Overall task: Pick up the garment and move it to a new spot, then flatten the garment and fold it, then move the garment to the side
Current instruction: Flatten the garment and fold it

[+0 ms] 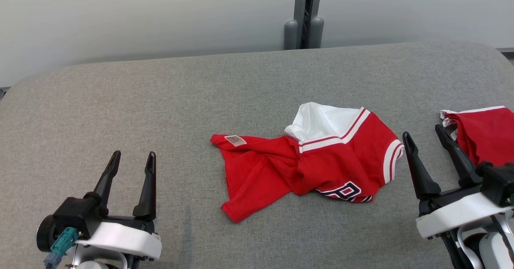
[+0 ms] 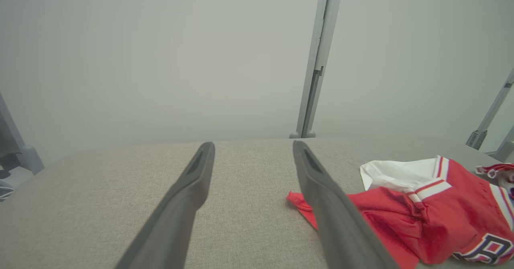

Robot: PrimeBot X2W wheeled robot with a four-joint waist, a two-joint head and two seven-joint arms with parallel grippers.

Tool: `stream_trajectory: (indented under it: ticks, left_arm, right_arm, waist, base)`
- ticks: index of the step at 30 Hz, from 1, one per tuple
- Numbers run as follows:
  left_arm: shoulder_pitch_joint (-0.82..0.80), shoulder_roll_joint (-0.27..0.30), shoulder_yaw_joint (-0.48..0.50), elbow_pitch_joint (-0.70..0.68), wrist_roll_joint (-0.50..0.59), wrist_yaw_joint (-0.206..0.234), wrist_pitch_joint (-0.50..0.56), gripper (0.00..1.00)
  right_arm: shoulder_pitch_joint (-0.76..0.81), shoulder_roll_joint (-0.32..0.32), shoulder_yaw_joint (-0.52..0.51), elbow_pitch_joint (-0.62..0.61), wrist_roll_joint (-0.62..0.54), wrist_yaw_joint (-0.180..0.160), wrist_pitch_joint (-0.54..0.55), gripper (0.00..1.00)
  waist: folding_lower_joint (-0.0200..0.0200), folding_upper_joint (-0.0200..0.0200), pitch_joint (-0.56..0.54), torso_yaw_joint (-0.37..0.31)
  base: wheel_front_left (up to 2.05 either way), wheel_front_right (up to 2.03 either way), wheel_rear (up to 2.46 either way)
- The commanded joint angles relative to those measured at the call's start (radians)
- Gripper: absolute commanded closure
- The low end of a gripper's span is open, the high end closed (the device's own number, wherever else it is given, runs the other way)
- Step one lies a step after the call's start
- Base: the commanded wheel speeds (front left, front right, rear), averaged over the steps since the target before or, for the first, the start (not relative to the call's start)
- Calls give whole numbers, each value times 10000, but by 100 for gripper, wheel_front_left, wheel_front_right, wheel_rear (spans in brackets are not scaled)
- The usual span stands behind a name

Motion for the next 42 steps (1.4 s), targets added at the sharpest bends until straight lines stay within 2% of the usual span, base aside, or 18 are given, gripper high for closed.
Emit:
stream_trajectory:
  ticks: [1, 6, 11, 15, 22, 23, 31, 32, 33, 34, 35, 36, 42]
  left_arm:
    - [-90, 68, -5, -61, 50, 49, 16, 0]
    - [-442, -1, -130, -160, 141, 2, 51, 0]
    - [-859, -155, -298, -124, 203, -103, -7, 0]
    - [-1264, -330, -470, 58, 251, -265, -84, 0]
    - [-2134, -731, -805, 636, 296, -693, -281, 0]
    - [-2386, -850, -879, 786, 333, -806, -345, 0]
    - [-2978, -1188, -961, 1296, 471, -1087, -537, 0]
    - [-3017, -1207, -932, 1343, 480, -1121, -540, 0]
    - [-3059, -1240, -907, 1381, 493, -1149, -557, 0]
    - [-3081, -1274, -866, 1414, 505, -1161, -560, 0]
    - [-3081, -1274, -866, 1414, 505, -1161, -560, 0]
    - [-3092, -1297, -812, 1430, 513, -1160, -578, 0]
    - [-2848, -1312, -259, 1305, 598, -1143, -609, 0]
  right_arm:
    - [4, -28, -56, -23, 13, -4, 68, 0]
    - [-741, -334, -131, 522, 270, -4, 348, 0]
    - [-2323, -1122, 660, 1806, 720, -4, 843, 0]
    - [-3898, -1946, 2178, 3000, 1468, -7, 1435, 0]
    - [-6261, -3040, 5739, 4551, 3153, -6, 2428, 0]
    - [-6829, -3225, 6571, 4984, 3559, -6, 2683, 0]
    - [-8448, -3404, 8914, 6569, 4896, -6, 3439, 0]
    - [-8579, -3401, 9101, 6700, 5075, -6, 3483, 3]
    - [-8685, -3404, 9301, 6835, 5210, -6, 3517, 51]
    - [-8753, -3391, 9460, 6901, 5399, -6, 3444, 77]
    - [-8753, -3391, 9460, 6901, 5399, -6, 3444, 77]
    - [-8832, -3397, 9559, 6975, 5556, -6, 3299, 100]
    - [-9117, -3387, 10028, 7001, 6240, -6, 2127, 100]
  waist:
    - [0, 0, 75, 42]
    - [0, 0, 410, 303]
    - [0, 0, 931, 752]
    - [0, 0, 1406, 1181]
    - [0, 0, 2054, 1875]
    - [0, 0, 2224, 2049]
    - [0, 0, 2595, 2369]
    - [0, 0, 2604, 2369]
    - [0, 0, 2608, 2375]
    - [0, 0, 2601, 2377]
    - [0, 0, 2601, 2377]
    - [0, 0, 2590, 2370]
    - [0, 0, 2300, 2187]
  base:
    - [0, 0, 0]
    - [0, 0, 0]
    - [0, 0, 0]
    - [0, 0, 0]
    - [0, 0, 0]
    - [0, 0, 0]
    - [0, 0, 0]
    - [0, 0, 0]
    - [0, 0, 0]
    - [0, 0, 0]
    - [0, 0, 0]
    - [0, 0, 0]
    - [0, 0, 0]
